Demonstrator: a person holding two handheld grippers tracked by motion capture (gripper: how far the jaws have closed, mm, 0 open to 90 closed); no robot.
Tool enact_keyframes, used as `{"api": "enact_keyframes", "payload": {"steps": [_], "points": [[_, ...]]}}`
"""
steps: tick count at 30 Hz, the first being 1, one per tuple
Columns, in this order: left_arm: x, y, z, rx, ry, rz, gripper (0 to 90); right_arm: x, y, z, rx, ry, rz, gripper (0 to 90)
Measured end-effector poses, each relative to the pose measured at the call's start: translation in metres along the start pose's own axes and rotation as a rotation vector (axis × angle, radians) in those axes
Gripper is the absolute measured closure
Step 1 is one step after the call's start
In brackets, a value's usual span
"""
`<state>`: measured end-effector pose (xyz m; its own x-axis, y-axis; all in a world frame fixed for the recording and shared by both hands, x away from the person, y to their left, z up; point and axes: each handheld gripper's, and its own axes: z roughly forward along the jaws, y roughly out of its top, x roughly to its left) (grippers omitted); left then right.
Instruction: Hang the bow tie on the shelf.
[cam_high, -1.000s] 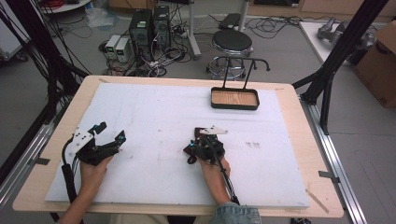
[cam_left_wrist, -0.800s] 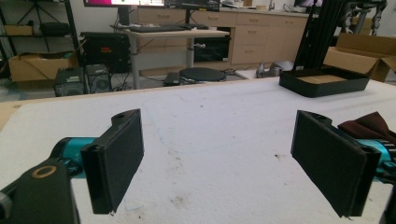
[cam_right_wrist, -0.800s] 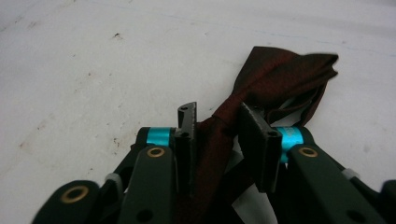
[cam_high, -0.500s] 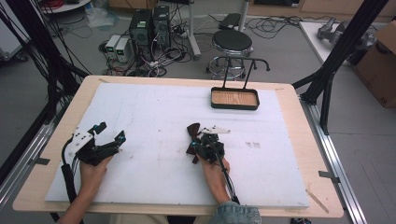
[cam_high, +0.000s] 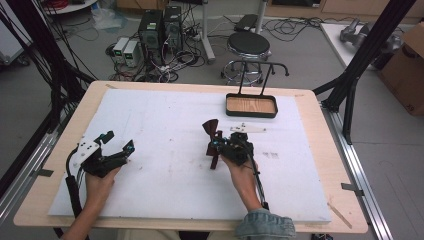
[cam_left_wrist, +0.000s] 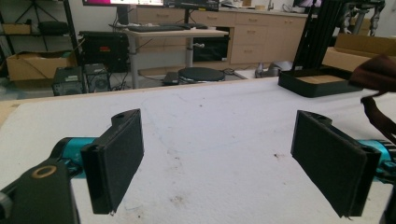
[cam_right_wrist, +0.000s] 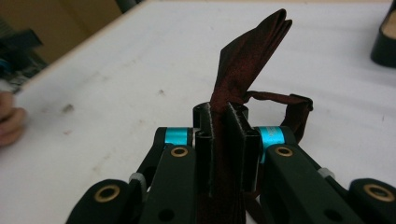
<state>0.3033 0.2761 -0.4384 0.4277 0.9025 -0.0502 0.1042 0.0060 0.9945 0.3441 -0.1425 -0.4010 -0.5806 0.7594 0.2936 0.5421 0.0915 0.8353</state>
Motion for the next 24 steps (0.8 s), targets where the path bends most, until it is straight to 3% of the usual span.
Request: {"api": "enact_keyframes", "payload": {"steps": [5,9,16,22,24], "points": [[0.0,0.0,0.0,0.0,0.0,0.0,17.5,-0.011,0.016,-0.01,-0.027,0.027,-0.012,81.6],[0.0,0.0,0.0,0.0,0.0,0.0,17.5,-0.019,0.032,-0.017,-0.044,0.011,-0.062,81.6],[0.0,0.0,0.0,0.0,-0.003,0.0,17.5,-0.033,0.049,-0.03,-0.061,-0.007,-0.085,81.6],[-0.001,0.0,0.0,0.0,-0.002,0.003,17.4,-0.057,0.07,-0.054,-0.081,-0.058,-0.109,81.6],[-0.001,0.0,0.0,0.003,-0.001,0.009,17.5,-0.073,0.082,-0.069,-0.104,-0.079,-0.104,81.6]]}}
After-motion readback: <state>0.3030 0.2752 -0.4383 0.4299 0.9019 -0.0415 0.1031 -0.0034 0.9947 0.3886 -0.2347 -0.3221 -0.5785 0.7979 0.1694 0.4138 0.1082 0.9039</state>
